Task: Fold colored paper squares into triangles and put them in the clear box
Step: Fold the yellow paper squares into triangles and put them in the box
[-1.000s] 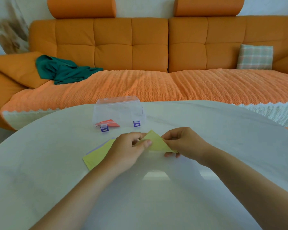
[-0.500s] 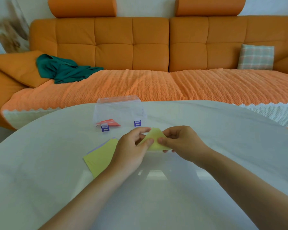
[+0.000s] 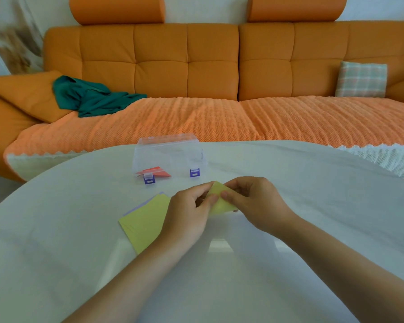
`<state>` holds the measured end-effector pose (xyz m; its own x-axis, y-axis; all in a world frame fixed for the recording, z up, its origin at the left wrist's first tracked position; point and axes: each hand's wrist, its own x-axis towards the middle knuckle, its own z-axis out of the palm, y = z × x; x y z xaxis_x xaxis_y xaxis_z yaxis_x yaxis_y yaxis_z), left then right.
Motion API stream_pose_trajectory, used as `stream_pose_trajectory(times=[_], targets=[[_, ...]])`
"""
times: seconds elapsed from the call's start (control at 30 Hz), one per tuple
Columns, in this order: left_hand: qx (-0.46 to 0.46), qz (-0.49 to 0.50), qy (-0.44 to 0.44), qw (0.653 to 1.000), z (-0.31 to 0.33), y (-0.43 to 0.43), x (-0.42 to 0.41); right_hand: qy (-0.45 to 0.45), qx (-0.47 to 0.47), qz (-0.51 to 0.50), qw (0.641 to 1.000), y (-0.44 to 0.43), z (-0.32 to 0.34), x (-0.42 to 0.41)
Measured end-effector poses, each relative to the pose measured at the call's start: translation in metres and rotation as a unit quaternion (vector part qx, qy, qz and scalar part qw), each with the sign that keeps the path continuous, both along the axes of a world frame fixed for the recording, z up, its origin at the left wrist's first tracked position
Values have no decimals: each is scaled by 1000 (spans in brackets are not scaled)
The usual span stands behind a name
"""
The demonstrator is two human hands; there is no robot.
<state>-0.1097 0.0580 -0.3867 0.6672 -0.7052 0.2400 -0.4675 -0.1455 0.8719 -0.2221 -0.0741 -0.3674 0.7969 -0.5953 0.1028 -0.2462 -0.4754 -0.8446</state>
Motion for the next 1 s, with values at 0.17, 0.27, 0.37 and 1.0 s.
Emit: stream_pose_trajectory(times=[0.17, 0.27, 0.37, 1.0], targets=[[-2, 3, -4, 1000, 0, 0, 0, 42, -169, 13, 985, 10, 1, -2], [-4, 4, 13, 1000, -3, 0, 0, 44, -212, 30, 976, 16, 1, -2], [2, 9, 18, 1000, -4, -1, 2, 64, -246, 26, 967, 13, 0, -2], [23, -24, -7, 999, -7, -3, -4, 82, -125, 8, 989, 2, -4, -3]])
